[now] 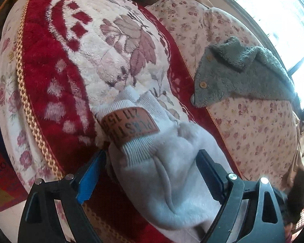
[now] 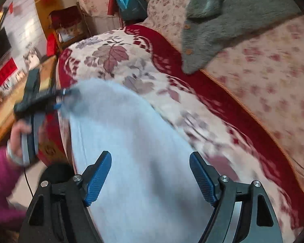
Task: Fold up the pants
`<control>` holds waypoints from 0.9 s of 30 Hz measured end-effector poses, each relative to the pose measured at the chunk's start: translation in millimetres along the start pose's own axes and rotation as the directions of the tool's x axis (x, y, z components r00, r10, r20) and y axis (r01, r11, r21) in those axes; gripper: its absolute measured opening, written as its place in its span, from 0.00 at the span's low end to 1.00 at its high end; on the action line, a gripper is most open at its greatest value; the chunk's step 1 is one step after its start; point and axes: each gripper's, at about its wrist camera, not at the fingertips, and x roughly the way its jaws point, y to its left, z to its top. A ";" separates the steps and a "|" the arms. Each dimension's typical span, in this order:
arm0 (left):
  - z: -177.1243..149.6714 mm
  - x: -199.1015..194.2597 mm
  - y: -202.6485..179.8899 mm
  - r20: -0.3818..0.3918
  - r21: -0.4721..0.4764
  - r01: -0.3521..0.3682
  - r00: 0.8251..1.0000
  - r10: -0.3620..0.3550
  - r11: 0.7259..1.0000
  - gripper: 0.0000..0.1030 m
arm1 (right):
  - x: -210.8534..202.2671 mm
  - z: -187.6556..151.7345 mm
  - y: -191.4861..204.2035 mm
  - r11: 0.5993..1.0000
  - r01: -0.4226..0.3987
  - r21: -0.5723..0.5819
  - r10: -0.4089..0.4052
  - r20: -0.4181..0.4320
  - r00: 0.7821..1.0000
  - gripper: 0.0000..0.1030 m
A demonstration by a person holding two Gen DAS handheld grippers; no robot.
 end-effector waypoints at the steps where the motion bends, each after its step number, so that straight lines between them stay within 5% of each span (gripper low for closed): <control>1: 1.5 3.0 -0.2 0.000 0.013 -0.007 1.000 0.007 1.000 0.87 | 19.1 11.7 2.0 1.000 -0.007 -0.009 0.007 -0.011 1.000 0.84; 3: 3.1 8.5 -2.6 0.000 0.051 -0.020 1.000 0.020 0.998 0.86 | 65.3 25.9 6.1 1.000 -0.012 -0.022 0.010 -0.062 0.998 0.84; 4: 3.4 11.9 -6.5 0.004 0.096 -0.029 1.000 0.029 0.995 0.77 | 77.3 25.4 7.8 1.000 -0.005 -0.024 0.003 -0.083 0.997 0.84; 6: 4.5 16.5 -20.1 0.004 0.212 -0.050 0.999 0.050 0.976 0.50 | 104.3 25.7 12.3 0.999 0.006 -0.050 -0.012 -0.136 0.991 0.58; 10: 5.8 7.5 -46.6 0.109 0.384 -0.087 0.993 0.048 0.919 0.39 | 89.2 18.4 19.4 0.990 0.054 -0.129 -0.064 -0.072 0.995 0.25; 12: 11.2 6.3 -47.6 0.133 0.374 -0.081 0.991 0.033 0.924 0.39 | 71.1 21.8 13.4 0.993 0.067 -0.100 -0.070 -0.026 0.997 0.18; 15: 11.9 14.6 -33.0 0.112 0.322 -0.097 0.992 0.064 0.942 0.41 | 61.6 26.8 11.8 0.995 0.055 -0.084 -0.055 0.003 0.998 0.18; 18: 4.9 22.9 -10.6 0.095 0.278 -0.169 0.984 0.148 0.946 0.73 | 79.2 22.8 20.1 0.992 0.066 -0.109 -0.069 -0.029 0.997 0.18; 21: 4.7 15.4 10.7 0.083 0.202 -0.142 0.988 0.127 0.969 0.85 | 93.9 16.9 22.8 0.989 0.098 -0.111 -0.103 -0.037 0.994 0.24; 26: 8.6 0.2 5.6 0.111 0.220 -0.177 0.982 0.155 0.959 0.88 | 76.9 18.5 19.0 0.995 0.082 -0.061 -0.084 -0.037 0.996 0.64; 27: 8.8 -3.2 1.9 0.125 0.228 -0.186 0.979 0.161 0.956 0.88 | 69.7 18.2 19.4 0.997 0.062 -0.048 -0.063 -0.025 0.998 0.66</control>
